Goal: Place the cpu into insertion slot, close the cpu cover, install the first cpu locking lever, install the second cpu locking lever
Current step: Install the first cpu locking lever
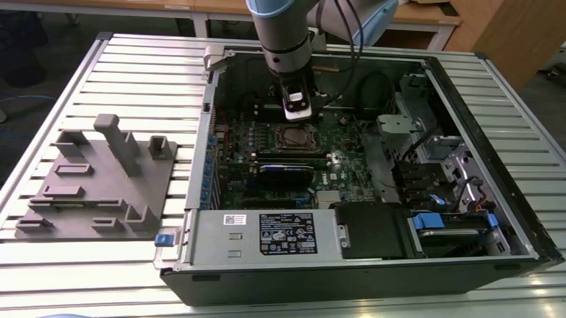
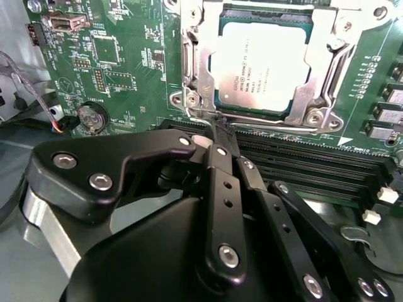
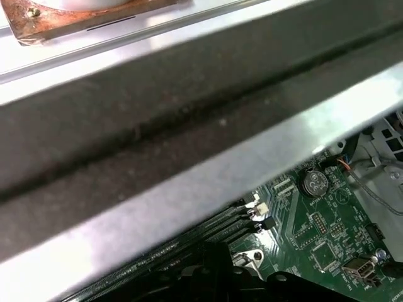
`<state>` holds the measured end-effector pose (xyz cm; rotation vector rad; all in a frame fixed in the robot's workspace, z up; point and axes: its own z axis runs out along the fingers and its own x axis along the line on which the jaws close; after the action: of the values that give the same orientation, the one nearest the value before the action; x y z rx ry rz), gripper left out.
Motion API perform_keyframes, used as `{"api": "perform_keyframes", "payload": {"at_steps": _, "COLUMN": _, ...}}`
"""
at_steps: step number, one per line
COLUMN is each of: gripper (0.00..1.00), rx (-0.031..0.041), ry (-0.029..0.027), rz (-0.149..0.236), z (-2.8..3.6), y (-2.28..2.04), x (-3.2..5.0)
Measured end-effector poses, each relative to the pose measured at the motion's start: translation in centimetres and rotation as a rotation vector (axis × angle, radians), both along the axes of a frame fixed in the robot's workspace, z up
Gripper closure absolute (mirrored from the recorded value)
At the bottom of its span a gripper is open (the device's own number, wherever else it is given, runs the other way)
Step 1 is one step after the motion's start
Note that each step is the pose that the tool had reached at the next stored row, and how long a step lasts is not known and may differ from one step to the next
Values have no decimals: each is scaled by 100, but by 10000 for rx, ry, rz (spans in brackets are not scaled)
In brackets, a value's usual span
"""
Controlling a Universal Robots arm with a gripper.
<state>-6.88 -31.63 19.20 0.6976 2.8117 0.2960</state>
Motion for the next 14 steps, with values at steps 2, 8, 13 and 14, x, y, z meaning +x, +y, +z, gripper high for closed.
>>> {"api": "perform_keyframes", "payload": {"at_steps": 2, "gripper": 89, "rx": -2, "ry": 1, "rz": 1, "z": -8, "y": -1, "x": 0}}
{"api": "perform_keyframes", "payload": {"at_steps": 8, "gripper": 89, "rx": 0, "ry": -5, "rz": 2, "z": -26, "y": -1, "x": 0}}
{"api": "perform_keyframes", "payload": {"at_steps": 13, "gripper": 89, "rx": 0, "ry": -5, "rz": 2, "z": -20, "y": -1, "x": 0}}
{"api": "perform_keyframes", "payload": {"at_steps": 14, "gripper": 89, "rx": 2, "ry": -6, "rz": 2, "z": -12, "y": -1, "x": 0}}
